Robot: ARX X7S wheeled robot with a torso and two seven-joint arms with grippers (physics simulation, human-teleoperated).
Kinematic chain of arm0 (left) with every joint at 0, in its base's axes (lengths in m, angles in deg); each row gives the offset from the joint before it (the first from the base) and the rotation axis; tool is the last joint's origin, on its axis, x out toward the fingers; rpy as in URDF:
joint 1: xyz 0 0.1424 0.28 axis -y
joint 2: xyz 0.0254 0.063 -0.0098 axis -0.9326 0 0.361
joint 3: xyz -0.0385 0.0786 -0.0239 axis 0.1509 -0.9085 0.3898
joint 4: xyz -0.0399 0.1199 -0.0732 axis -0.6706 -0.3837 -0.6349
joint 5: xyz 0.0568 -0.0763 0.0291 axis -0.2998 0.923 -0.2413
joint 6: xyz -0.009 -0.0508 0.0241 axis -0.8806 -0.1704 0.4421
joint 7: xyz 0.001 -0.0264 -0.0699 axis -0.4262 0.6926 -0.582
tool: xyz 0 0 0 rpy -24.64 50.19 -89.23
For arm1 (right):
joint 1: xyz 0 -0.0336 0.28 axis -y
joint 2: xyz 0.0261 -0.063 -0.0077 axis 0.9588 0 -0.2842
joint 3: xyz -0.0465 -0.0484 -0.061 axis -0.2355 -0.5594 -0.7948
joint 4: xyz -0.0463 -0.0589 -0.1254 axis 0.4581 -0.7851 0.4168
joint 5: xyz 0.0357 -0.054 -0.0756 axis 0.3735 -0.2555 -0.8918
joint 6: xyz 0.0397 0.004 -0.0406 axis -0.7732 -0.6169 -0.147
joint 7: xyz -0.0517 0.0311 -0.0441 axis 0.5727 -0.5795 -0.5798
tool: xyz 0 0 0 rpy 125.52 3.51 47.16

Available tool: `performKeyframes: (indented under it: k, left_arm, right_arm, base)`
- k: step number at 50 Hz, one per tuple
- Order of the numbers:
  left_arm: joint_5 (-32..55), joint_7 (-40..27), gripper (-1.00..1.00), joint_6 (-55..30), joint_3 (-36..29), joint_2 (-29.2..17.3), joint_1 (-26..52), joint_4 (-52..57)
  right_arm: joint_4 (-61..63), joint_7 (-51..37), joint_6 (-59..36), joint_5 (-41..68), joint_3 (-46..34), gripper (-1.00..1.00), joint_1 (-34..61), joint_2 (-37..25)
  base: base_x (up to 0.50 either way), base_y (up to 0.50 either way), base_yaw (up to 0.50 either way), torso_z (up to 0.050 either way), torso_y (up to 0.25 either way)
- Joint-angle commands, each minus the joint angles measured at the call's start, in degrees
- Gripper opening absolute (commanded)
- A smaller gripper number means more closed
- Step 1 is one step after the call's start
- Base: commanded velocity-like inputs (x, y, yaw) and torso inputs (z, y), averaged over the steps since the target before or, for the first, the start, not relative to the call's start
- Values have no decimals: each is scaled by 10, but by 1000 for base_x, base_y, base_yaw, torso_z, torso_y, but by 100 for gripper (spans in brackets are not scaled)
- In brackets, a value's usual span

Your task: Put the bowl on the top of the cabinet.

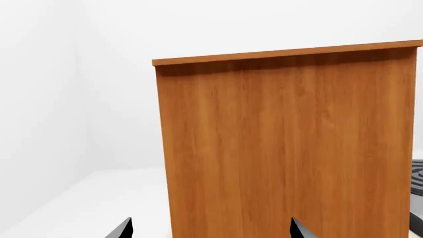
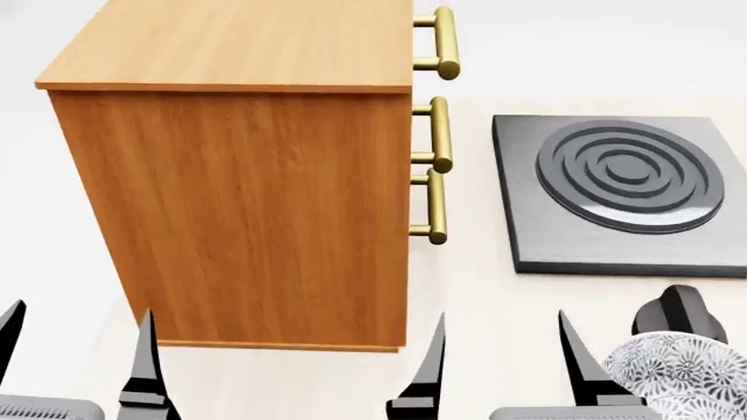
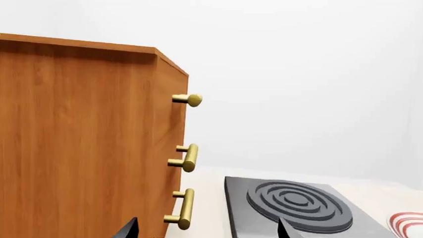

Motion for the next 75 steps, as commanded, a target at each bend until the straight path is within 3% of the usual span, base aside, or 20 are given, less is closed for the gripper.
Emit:
performKeyframes:
  k: [1,34,43,47,59,66,75]
  left_arm:
    - [2,-3,100,3,-2,-3,-1,-1]
    - [10,-10,100,8,-8,-9,0,-5]
    - [14,-9,100,17,-6,-10,1,-17]
    - [14,-8,100,19,-10,-8,4,-22]
    - [16,-13,100,12,-13,-10,8,-16]
    - [17,-13,100,15,-16,-9,11,-26]
    - [16,-17,100,17,-17,-11,9,-32]
  right_arm:
    - [-1,-5,0,-5,-6,100,-1,-3]
    - [5,-73,-38,-60,-4,100,-5,-3]
    - [68,-73,-141,-67,12,100,3,-31]
    - [130,-61,-247,-52,33,100,3,-54]
    - [190,-33,-322,-23,58,100,-27,-89]
    - [269,-17,-425,-28,38,100,-43,-135]
    - [276,-33,-459,-59,14,100,-59,-170]
  base:
    - [0,0,0,0,0]
    - [83,5,0,0,0]
    - [0,0,0,0,0]
    - [0,0,0,0,0]
    - [0,0,0,0,0]
    - [0,0,0,0,0]
    - [0,0,0,0,0]
